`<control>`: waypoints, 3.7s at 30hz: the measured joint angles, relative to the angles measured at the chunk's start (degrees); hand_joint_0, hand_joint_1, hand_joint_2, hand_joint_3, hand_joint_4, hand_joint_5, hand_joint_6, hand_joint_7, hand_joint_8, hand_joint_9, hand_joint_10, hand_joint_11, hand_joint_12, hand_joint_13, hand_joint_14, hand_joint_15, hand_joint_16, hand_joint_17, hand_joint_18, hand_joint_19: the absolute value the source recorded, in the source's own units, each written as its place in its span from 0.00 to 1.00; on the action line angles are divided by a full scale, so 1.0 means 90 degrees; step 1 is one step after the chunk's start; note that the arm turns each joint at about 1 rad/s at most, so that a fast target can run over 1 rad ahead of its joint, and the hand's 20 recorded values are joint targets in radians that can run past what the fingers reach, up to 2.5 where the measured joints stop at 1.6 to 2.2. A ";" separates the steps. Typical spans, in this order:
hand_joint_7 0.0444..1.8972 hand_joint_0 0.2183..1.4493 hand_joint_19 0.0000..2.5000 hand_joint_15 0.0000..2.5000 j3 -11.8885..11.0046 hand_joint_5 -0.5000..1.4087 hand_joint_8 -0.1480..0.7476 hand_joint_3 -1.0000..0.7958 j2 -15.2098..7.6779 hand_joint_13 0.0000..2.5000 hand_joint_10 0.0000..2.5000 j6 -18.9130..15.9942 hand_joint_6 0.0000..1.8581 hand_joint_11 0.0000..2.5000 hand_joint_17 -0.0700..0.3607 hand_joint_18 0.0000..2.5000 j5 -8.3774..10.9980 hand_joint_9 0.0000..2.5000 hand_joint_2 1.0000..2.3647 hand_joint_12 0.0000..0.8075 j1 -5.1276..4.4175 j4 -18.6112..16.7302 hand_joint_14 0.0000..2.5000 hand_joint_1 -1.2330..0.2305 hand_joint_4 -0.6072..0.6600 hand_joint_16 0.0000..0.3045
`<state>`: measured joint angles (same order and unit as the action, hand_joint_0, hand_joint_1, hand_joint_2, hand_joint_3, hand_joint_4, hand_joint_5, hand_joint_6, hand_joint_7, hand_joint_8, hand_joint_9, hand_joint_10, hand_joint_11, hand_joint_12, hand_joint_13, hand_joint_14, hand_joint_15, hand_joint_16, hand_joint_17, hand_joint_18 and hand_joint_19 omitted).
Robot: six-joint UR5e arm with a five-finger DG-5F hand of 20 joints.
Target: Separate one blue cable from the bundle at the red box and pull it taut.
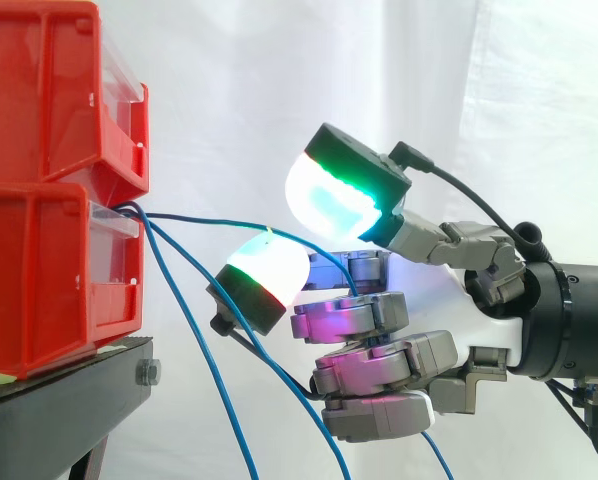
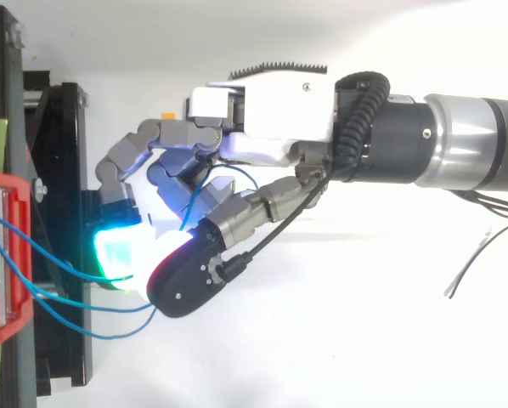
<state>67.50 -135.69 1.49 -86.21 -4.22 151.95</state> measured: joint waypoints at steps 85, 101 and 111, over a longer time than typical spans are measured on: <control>0.54 0.31 0.61 0.47 0.0010 0.25 0.43 0.54 0.0032 0.46 1.00 0.0060 0.48 0.49 0.49 0.48 -0.0188 0.36 0.00 0.51 0.0032 0.0270 0.55 0.25 0.39 0.21; 0.54 0.31 0.61 0.47 0.0021 0.25 0.43 0.54 0.0394 0.47 1.00 0.0844 0.48 0.49 0.49 0.48 -0.0651 0.37 0.00 0.51 0.0101 0.1555 0.54 0.25 0.39 0.21; 0.55 0.31 0.60 0.48 0.0407 0.25 0.43 0.54 0.0622 0.47 1.00 0.0824 0.48 0.49 0.49 0.48 -0.0630 0.37 0.00 0.52 0.0116 0.1606 0.54 0.25 0.39 0.21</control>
<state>71.16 -130.09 8.91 -91.88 -3.18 166.41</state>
